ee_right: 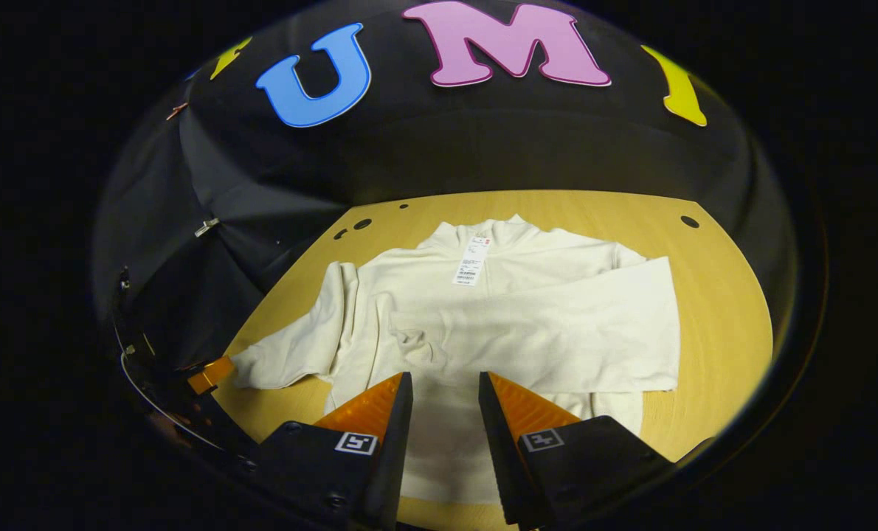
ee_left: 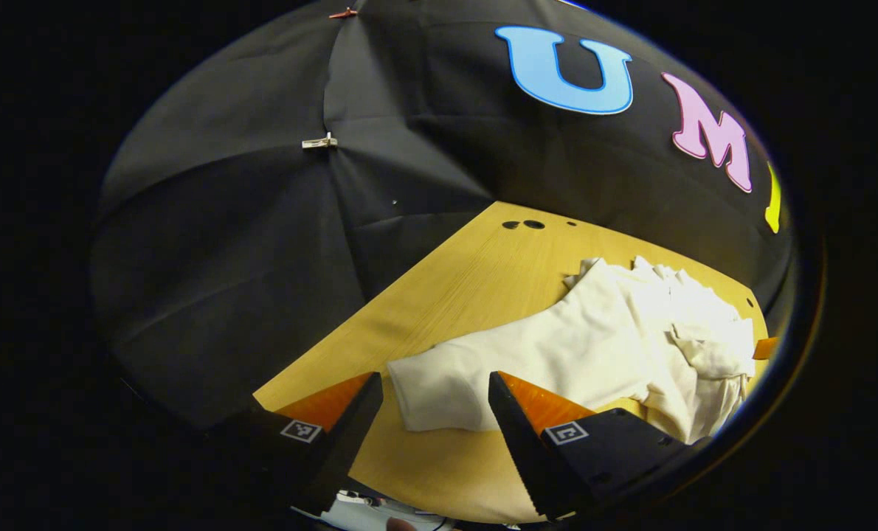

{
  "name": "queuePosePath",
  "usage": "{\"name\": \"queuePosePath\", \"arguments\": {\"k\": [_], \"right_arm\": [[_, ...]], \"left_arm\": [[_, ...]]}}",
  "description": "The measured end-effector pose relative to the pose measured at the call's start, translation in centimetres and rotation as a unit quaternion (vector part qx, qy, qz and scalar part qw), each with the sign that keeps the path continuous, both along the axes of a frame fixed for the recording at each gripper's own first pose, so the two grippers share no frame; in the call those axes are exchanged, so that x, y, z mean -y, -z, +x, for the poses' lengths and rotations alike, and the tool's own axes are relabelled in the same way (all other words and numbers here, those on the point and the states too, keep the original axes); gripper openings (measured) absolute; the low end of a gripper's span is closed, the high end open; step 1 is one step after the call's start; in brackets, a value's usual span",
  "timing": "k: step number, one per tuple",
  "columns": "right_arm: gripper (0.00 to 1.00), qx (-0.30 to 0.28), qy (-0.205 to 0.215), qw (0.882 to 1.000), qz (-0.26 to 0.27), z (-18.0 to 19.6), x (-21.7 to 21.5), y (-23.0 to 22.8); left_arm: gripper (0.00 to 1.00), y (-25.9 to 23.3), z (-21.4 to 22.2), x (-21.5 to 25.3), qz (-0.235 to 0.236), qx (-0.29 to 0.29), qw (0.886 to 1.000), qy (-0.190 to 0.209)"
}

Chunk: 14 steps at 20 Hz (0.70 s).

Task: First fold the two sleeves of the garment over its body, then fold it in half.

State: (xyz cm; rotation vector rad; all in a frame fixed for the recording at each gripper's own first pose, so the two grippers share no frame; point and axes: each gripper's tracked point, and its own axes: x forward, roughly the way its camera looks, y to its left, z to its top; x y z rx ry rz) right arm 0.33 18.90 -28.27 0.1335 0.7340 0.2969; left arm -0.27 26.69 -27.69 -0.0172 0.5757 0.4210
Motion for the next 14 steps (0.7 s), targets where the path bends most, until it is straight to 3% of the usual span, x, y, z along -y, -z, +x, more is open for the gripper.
{"name": "queuePosePath", "arguments": {"k": [8, 12, 14], "right_arm": [[0.55, -0.003, -0.008, 1.000, -0.005, -2.3, -0.3, -0.4], [0.55, -0.017, -0.018, 1.000, 0.000, -4.0, -1.0, -0.1], [0.55, -0.021, -0.025, 0.999, -0.001, -4.8, -1.1, 0.0]], "left_arm": [[0.90, 4.3, 0.1, -0.9, -0.034, -0.052, 0.998, -0.021], [0.98, 5.4, 0.3, -0.6, -0.041, -0.075, 0.996, -0.011], [0.84, 5.4, 0.6, 0.0, -0.028, -0.073, 0.997, 0.018]]}}
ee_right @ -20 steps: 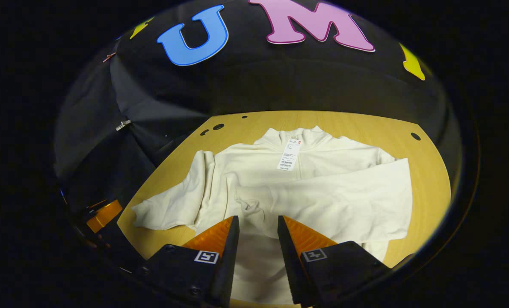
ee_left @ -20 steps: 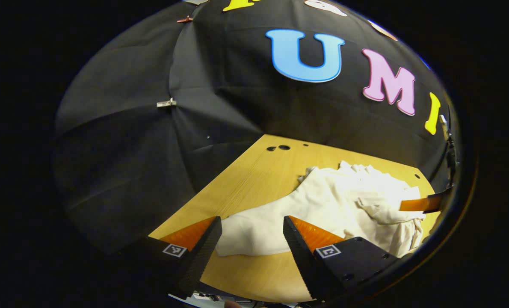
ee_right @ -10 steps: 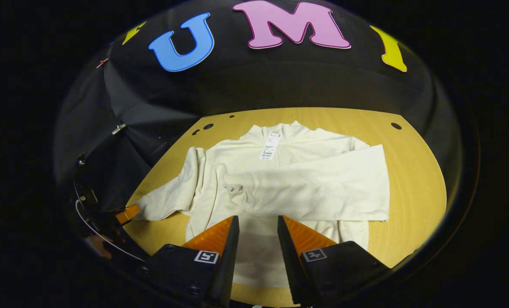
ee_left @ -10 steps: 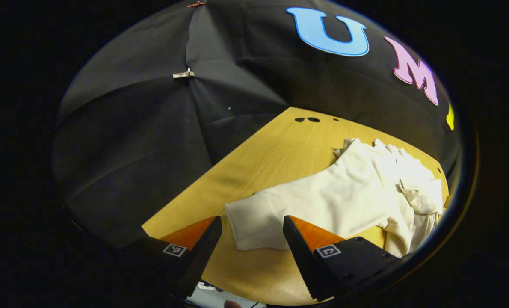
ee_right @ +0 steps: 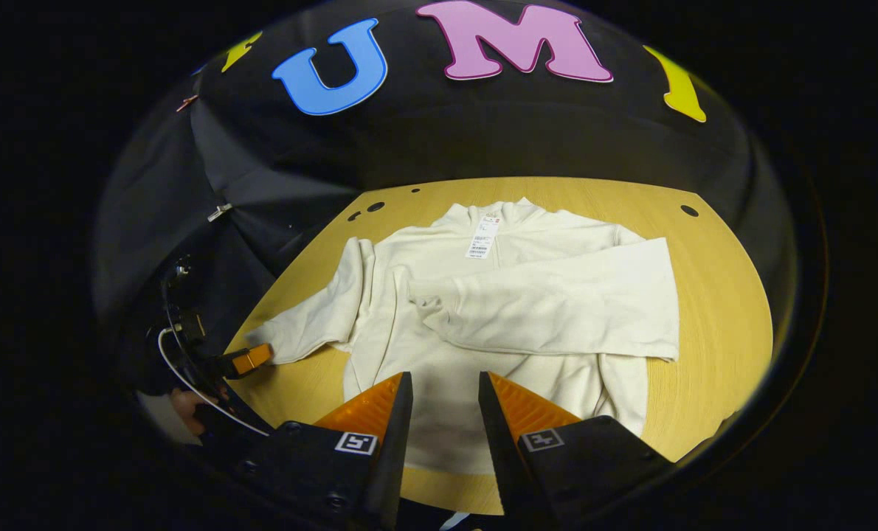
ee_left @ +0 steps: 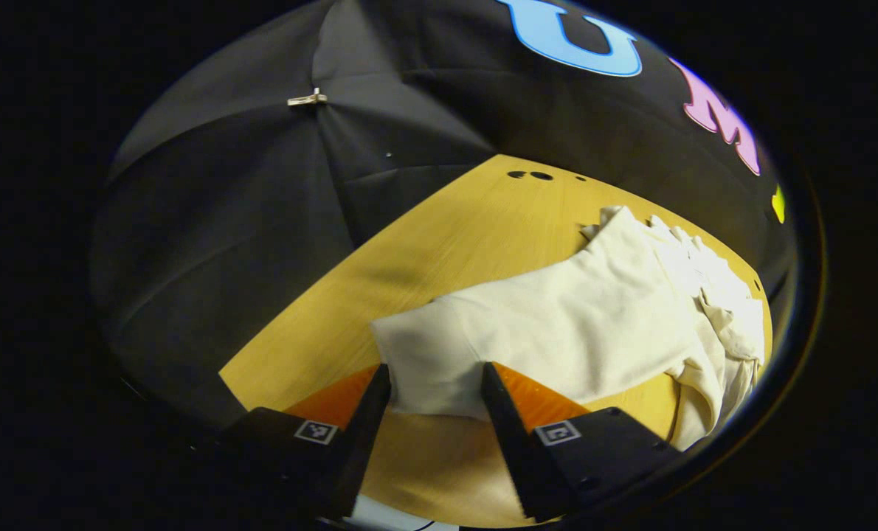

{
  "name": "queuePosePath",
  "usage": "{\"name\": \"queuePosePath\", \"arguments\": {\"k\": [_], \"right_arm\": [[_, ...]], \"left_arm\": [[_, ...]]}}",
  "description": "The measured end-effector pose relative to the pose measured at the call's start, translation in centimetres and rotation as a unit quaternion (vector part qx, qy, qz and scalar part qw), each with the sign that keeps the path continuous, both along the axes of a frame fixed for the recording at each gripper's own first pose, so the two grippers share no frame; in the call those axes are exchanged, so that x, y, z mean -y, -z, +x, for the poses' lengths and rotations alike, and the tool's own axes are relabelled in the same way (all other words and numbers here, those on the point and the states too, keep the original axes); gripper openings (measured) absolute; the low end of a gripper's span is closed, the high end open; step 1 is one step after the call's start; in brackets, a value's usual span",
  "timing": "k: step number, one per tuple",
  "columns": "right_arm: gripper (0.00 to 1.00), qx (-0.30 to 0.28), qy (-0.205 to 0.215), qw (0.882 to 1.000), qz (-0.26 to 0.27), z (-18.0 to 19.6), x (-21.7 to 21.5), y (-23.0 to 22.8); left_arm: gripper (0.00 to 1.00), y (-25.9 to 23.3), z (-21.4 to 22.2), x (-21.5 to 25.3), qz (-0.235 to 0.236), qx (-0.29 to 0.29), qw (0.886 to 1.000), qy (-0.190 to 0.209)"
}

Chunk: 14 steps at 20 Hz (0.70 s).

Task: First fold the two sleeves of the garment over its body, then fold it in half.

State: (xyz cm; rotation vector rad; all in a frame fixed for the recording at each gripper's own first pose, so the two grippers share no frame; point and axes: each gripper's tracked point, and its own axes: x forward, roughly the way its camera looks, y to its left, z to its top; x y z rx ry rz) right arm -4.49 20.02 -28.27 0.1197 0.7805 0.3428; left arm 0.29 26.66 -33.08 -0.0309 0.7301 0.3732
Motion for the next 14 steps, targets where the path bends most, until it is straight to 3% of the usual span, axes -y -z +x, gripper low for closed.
{"name": "queuePosePath", "arguments": {"k": [5, 8, 14], "right_arm": [[0.55, -0.003, 0.005, 1.000, 0.007, 0.0, 0.9, -0.2], [0.55, 0.005, 0.012, 1.000, 0.009, 0.2, 2.4, -1.0], [0.56, 0.007, 0.034, 0.999, 0.006, 0.0, 6.7, -1.3]], "left_arm": [[0.37, 0.1, 0.8, 1.2, -0.028, -0.002, 0.999, 0.026], [0.14, -0.3, 1.1, 1.2, -0.038, 0.001, 0.999, 0.035], [0.07, -2.3, 2.1, 1.7, -0.003, -0.022, 0.999, 0.033]]}}
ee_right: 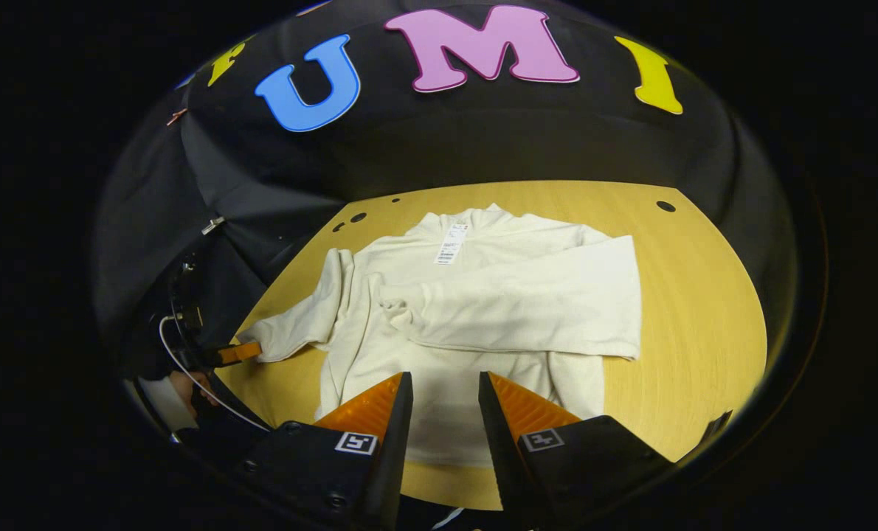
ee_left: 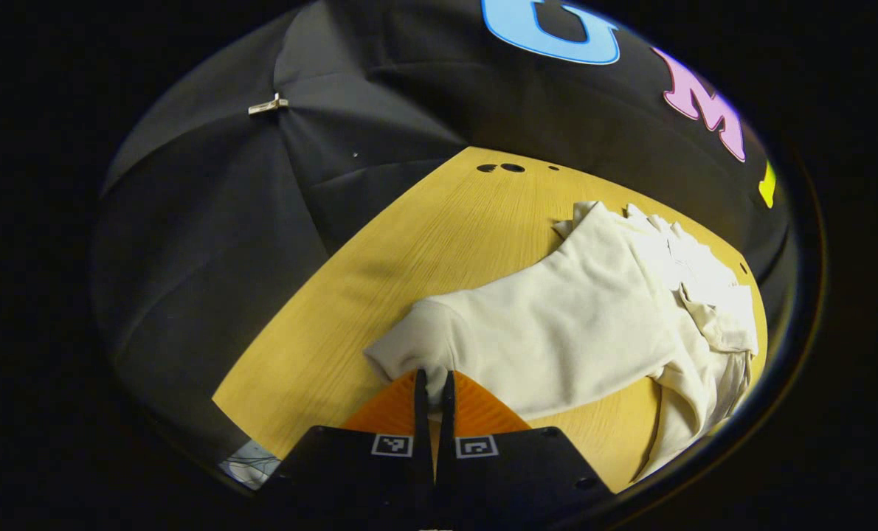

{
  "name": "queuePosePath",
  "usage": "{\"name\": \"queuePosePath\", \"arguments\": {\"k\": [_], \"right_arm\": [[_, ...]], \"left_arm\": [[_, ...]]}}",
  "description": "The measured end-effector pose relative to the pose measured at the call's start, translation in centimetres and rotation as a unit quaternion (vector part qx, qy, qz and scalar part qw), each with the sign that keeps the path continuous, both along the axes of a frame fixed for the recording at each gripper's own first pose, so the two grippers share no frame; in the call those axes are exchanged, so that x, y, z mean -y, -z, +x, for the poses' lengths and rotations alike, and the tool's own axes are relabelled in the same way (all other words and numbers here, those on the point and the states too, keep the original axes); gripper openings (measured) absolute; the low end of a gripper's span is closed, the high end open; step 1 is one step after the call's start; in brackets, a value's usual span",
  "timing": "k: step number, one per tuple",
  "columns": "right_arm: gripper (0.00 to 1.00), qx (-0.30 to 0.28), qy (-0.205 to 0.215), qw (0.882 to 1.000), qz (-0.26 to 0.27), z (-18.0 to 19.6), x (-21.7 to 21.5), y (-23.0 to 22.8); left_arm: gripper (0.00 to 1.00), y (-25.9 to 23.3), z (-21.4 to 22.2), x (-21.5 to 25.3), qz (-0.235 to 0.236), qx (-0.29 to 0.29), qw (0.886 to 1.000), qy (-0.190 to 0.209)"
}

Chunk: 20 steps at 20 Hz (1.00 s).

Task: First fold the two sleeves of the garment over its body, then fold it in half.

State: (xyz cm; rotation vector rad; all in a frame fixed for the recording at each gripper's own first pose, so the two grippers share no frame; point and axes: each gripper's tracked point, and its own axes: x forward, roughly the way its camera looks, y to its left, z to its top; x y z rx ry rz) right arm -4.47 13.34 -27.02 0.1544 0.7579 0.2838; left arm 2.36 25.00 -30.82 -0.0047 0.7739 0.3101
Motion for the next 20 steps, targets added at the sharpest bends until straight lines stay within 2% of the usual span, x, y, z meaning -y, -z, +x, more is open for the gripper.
{"name": "queuePosePath", "arguments": {"k": [5, 10, 15, 20], "right_arm": [[0.56, -0.004, 0.023, 1.000, -0.003, 0.1, 3.9, 0.4], [0.55, -0.009, 0.049, 0.999, -0.001, 0.5, 7.4, 0.9], [0.55, -0.015, 0.067, 0.998, 0.005, 0.1, 9.9, 1.7], [0.56, -0.026, 0.084, 0.996, 0.010, -0.7, 12.2, 2.7]], "left_arm": [[0.06, -7.5, 3.3, 5.8, -0.006, 0.088, 0.995, 0.037], [0.07, -13.4, 6.3, 16.2, -0.033, 0.145, 0.983, 0.109], [0.07, -14.4, 8.2, 27.2, -0.075, 0.151, 0.971, 0.171], [0.06, -12.5, 9.2, 36.7, -0.088, 0.134, 0.958, 0.238]]}}
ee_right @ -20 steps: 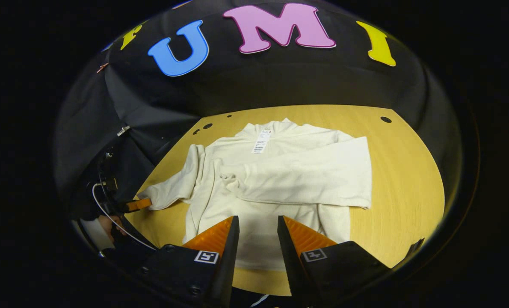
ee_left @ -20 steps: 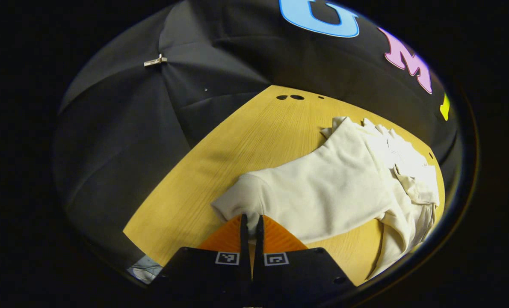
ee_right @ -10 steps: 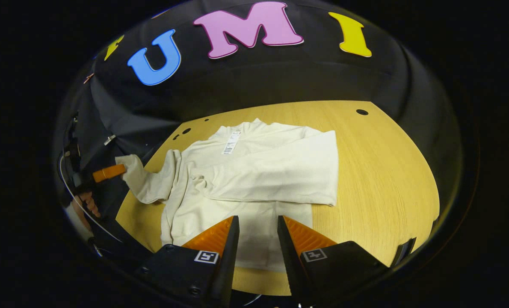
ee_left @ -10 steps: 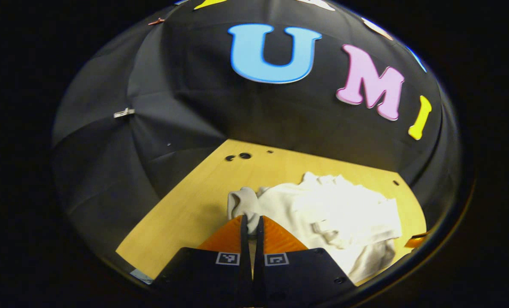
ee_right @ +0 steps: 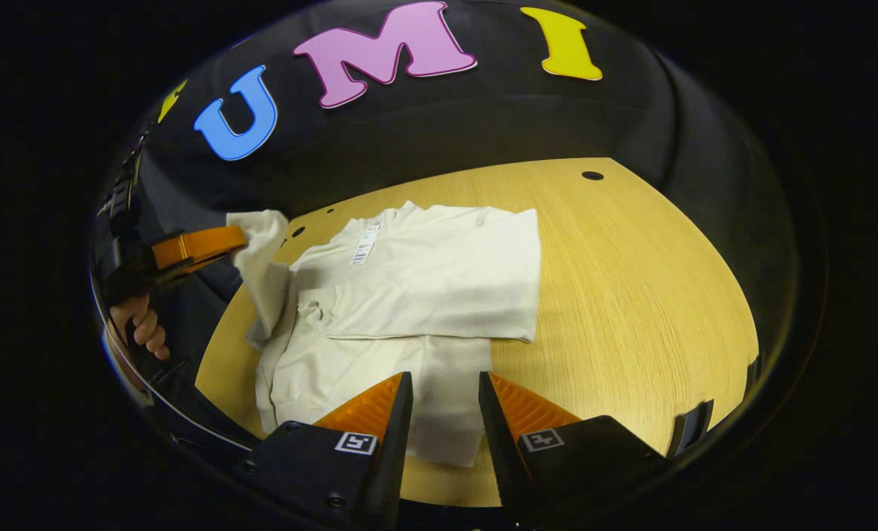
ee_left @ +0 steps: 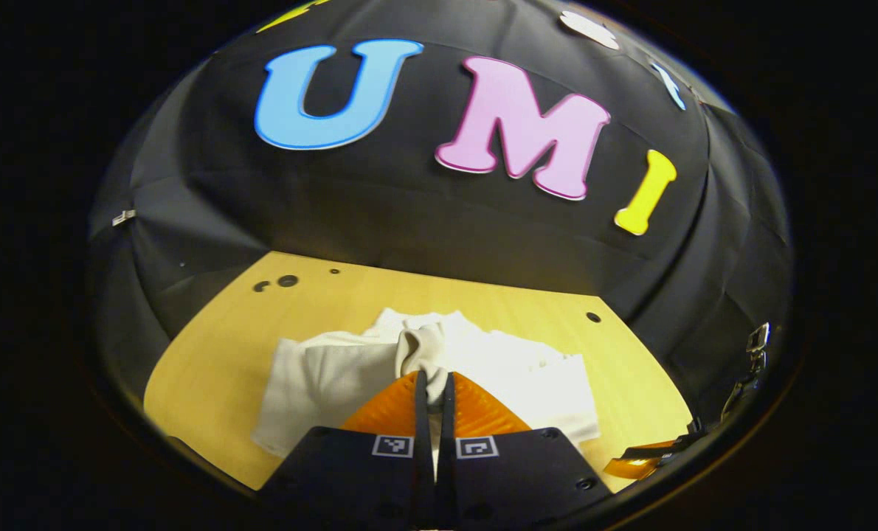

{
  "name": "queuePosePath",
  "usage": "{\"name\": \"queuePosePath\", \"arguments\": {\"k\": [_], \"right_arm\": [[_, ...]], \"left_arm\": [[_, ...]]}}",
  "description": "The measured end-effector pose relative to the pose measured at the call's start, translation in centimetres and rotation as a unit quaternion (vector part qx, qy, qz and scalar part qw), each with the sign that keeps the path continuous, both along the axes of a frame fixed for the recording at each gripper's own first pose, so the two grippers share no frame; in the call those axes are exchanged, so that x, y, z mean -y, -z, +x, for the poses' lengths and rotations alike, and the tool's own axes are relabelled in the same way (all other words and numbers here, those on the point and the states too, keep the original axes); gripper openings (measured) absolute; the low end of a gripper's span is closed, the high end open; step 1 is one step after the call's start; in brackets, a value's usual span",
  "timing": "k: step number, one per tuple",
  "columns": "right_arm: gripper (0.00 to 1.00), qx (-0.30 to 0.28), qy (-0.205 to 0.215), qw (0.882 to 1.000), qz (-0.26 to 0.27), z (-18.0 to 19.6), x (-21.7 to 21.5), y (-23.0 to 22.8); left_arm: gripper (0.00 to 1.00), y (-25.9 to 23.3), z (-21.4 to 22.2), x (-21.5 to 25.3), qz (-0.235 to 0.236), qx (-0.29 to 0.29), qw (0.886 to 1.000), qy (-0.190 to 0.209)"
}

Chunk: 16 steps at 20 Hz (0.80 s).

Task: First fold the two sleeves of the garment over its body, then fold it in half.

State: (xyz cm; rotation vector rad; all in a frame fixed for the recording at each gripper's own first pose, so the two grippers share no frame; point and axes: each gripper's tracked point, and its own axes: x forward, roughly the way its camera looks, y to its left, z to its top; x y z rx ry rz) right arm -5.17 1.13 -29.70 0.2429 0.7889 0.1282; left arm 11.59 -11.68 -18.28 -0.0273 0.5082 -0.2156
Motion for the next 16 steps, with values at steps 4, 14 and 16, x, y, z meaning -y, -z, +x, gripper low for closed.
{"name": "queuePosePath", "arguments": {"k": [4, 14, 16], "right_arm": [[0.55, -0.009, 0.009, 1.000, 0.005, -1.0, 1.7, 0.6], [0.55, -0.034, 0.007, 0.999, 0.009, -1.8, 5.2, 2.3], [0.56, -0.036, 0.006, 0.999, 0.009, -1.6, 5.6, 2.4]], "left_arm": [[0.06, 3.2, 1.0, 4.1, 0.009, -0.024, 0.999, 0.020], [0.07, 11.6, 2.2, 8.2, 0.096, -0.066, 0.993, 0.030], [0.07, 12.6, 2.6, 8.2, 0.113, -0.063, 0.991, 0.019]]}}
